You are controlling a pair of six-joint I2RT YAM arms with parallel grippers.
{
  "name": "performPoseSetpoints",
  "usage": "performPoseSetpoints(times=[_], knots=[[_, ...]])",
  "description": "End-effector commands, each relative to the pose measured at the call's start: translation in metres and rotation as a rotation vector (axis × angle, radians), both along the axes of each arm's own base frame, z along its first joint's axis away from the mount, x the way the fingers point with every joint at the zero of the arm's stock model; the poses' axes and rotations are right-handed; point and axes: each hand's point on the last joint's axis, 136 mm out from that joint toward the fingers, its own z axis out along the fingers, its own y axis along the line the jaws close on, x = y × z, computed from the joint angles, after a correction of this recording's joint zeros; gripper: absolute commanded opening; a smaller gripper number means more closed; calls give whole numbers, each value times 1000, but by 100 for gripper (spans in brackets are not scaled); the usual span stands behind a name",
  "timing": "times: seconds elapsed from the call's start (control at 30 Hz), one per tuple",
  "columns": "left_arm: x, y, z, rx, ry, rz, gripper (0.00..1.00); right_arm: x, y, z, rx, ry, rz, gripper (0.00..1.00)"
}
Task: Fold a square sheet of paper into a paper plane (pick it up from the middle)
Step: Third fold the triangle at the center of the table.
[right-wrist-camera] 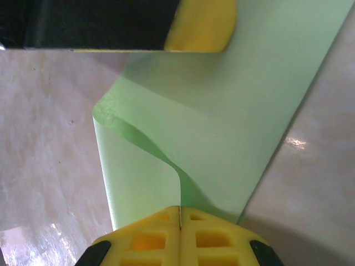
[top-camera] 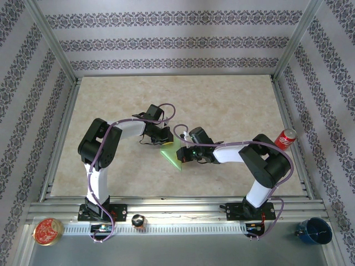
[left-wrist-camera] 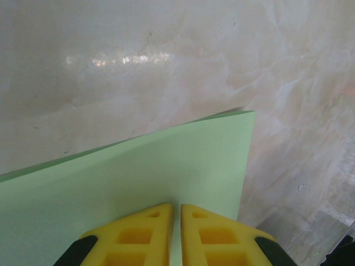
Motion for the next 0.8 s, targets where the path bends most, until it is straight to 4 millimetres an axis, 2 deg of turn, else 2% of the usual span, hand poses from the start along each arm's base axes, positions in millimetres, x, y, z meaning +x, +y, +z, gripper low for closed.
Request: performPoseSetpoints(times=[0.0, 0.77], knots=[[-17, 5, -15, 52, 58, -17, 14, 4, 4, 4, -2, -19, 11, 0], [-17, 5, -14, 50, 57, -16, 13, -2, 1, -12, -46, 14, 21, 0]])
